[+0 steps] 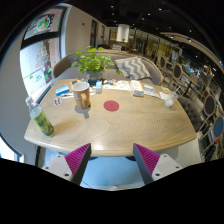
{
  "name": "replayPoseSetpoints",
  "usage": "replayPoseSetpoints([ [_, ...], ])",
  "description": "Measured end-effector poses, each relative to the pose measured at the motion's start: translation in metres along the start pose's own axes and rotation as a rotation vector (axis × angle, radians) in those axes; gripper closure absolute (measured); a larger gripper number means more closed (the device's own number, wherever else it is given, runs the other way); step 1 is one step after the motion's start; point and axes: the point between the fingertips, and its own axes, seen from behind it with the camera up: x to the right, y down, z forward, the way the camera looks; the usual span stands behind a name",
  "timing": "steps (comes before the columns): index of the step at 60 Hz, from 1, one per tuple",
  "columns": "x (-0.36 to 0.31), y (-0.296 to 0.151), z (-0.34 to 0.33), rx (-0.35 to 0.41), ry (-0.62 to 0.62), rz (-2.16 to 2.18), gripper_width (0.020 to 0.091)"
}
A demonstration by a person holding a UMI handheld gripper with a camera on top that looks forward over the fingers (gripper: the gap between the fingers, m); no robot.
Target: Pour water
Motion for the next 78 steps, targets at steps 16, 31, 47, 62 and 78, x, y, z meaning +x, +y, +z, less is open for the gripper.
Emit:
replayPoseSetpoints([
  [16,-0.151,0.038,-0.002,0.004,-0.118,0.022,0.0248],
  [31,-0.268,-0.007,0.031,0.152,-0.250,-0.014,0.0242],
  [47,-0.309,-0.044,0.097,0.230,-0.216,-0.006,0.0258],
  [62,-0.314,-0.059,0.113,0.295,-0.190,-0.011,0.0577],
  [78,-0.315,-0.078,0.105,0.303,-0.216,-0.005,0.0702],
])
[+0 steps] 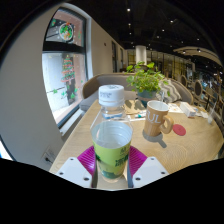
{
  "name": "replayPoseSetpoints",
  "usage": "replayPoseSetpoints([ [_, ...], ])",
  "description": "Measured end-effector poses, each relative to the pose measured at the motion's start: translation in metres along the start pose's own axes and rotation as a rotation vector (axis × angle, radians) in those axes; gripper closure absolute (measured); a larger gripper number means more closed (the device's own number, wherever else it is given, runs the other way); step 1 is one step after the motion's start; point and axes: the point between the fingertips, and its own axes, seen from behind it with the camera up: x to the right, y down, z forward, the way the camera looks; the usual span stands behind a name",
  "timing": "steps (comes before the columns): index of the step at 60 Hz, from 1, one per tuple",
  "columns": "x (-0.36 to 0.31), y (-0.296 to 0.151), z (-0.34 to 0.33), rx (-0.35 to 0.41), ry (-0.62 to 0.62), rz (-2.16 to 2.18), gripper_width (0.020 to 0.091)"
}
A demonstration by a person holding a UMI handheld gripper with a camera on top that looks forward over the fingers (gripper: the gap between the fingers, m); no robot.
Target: Pour water
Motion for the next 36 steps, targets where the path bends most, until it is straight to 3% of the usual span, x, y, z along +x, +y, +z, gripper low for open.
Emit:
replayPoseSetpoints([
  [12,-0.007,-0.082,-0.008,0.089,-0.058,0.093,0.0705],
  [23,-0.012,-0.178,-0.002,0.191,-0.247,0.388,0.0706],
  [36,-0.001,-0.239,0.034,0.163,-0.540,1.061,0.0708],
])
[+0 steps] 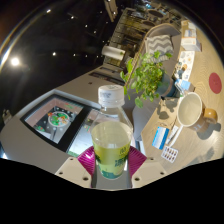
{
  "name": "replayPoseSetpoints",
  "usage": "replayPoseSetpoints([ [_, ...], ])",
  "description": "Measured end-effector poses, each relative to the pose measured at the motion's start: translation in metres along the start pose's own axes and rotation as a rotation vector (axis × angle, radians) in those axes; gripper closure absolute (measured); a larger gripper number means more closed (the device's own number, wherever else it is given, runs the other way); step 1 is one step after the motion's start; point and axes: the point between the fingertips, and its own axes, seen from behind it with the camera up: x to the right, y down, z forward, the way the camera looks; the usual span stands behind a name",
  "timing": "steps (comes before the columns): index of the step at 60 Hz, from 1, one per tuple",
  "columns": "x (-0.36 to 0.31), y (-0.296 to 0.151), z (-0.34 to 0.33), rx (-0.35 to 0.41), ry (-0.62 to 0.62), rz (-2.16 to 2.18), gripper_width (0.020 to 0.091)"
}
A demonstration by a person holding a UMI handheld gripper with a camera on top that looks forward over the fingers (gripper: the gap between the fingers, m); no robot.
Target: Pour water
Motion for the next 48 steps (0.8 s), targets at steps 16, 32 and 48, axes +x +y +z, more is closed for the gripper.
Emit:
replayPoseSetpoints([
  [16,0.052,-0.026,0.033,-0.007,-0.077,0.619,0.0707],
  [32,0.078,-0.024,0.038,-0.047,-0.069,0.795,0.0707],
  [48,0.047,-0.032,0.020,-0.128,0.002,0.344,0.0707],
])
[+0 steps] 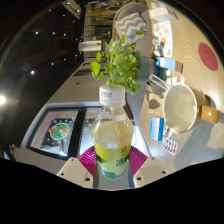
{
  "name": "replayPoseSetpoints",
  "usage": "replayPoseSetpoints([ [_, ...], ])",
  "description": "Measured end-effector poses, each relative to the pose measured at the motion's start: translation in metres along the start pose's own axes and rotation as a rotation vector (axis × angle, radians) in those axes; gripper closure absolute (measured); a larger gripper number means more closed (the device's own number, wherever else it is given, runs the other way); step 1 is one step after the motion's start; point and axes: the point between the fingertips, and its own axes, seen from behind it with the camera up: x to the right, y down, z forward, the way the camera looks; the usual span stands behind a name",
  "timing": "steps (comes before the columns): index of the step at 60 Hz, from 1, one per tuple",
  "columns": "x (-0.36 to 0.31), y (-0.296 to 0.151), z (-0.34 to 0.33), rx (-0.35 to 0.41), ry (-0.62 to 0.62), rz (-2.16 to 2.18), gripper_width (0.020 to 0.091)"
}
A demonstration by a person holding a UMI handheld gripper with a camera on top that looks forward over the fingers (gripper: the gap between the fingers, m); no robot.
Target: Pour water
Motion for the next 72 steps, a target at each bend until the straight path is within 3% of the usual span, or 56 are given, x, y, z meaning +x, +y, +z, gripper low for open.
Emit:
replayPoseSetpoints([
  [6,-0.027,-0.019,-0.019,0.038,0.054,-0.331,0.0704],
  [16,-0.058,-0.083,-0.056,0.170,0.183,-0.812,0.0704],
  [26,-0.024,-0.171,-0.103,0.309,0.448,-1.190,0.0705],
  [34,0.047,-0.223,-0.121,0.287,0.642,-1.351,0.0704],
  [41,0.106,-0.241,-0.131,0.237,0.728,-1.347,0.0703],
  [51,0.163,-0.255,-0.134,0.191,0.787,-1.338,0.0703],
  [63,0.184,-0.259,-0.146,0.210,0.794,-1.299,0.0693],
  [72,0.184,-0.258,-0.146,0.217,0.804,-1.293,0.0583],
])
